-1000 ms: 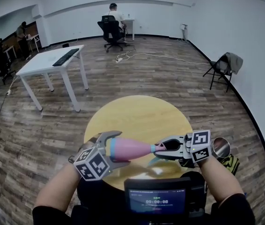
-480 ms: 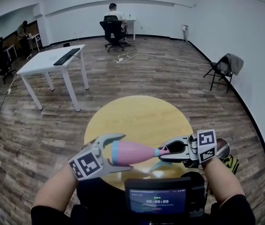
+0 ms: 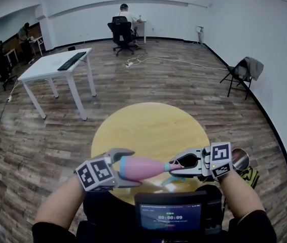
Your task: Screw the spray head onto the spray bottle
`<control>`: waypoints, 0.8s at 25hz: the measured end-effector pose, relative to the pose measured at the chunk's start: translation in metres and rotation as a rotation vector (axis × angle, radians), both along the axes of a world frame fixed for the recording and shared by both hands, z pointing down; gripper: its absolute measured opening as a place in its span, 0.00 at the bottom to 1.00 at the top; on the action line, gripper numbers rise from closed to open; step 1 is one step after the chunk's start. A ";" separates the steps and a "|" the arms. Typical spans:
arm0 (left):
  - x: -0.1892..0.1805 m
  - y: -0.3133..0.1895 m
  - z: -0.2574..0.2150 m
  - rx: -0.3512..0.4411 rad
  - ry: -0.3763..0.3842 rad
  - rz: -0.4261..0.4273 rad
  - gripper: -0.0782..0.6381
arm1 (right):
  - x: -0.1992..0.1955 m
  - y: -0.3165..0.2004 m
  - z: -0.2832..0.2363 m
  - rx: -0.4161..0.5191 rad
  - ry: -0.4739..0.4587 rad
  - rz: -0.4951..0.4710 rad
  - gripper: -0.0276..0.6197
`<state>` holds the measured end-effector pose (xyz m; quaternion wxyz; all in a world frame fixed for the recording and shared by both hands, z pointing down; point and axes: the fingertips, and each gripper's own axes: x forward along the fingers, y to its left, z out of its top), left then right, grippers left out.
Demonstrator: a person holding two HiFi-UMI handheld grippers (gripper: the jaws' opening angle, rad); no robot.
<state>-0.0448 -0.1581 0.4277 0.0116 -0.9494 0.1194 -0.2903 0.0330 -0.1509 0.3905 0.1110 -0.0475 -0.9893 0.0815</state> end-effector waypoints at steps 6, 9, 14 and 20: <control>0.000 0.000 -0.015 -0.050 0.064 -0.008 0.80 | 0.001 -0.001 -0.009 -0.006 -0.030 0.003 0.27; 0.002 0.000 -0.008 -0.112 0.057 -0.009 0.80 | 0.002 -0.002 -0.003 0.012 -0.007 0.000 0.27; 0.002 -0.002 0.000 -0.103 0.015 -0.003 0.80 | 0.000 -0.002 0.001 0.052 0.023 0.002 0.28; -0.003 -0.030 -0.044 0.433 -0.059 -0.114 0.80 | 0.007 -0.032 -0.037 0.146 -0.110 0.157 0.27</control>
